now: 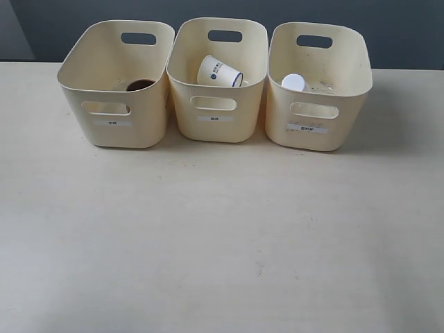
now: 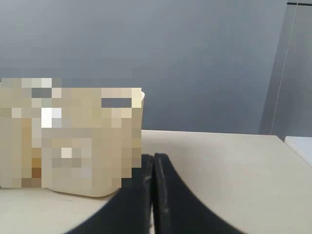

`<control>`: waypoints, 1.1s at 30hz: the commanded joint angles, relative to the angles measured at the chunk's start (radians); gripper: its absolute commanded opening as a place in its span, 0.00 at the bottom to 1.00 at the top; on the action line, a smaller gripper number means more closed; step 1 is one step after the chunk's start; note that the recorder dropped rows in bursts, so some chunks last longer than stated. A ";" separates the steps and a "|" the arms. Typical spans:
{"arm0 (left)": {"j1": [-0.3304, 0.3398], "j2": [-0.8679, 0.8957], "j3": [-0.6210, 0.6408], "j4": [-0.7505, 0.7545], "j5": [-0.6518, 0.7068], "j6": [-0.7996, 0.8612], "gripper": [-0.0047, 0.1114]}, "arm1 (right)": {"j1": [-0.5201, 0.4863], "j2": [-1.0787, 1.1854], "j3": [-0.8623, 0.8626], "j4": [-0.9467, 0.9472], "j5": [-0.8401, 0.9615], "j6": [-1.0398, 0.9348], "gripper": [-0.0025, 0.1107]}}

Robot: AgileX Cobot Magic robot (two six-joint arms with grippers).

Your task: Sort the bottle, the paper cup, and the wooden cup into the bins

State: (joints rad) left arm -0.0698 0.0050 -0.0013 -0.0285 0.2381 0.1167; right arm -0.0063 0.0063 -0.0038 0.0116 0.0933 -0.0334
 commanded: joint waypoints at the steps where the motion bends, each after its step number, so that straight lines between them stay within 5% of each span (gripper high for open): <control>1: -0.004 -0.005 0.001 0.002 0.000 -0.002 0.04 | -0.005 -0.006 0.004 0.005 0.005 -0.007 0.02; 33: -0.004 -0.005 0.001 0.005 0.000 -0.002 0.04 | -0.005 -0.006 0.004 0.017 0.006 -0.007 0.02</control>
State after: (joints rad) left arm -0.0698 0.0050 -0.0013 -0.0261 0.2381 0.1167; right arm -0.0063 0.0063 -0.0038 0.0284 0.0933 -0.0353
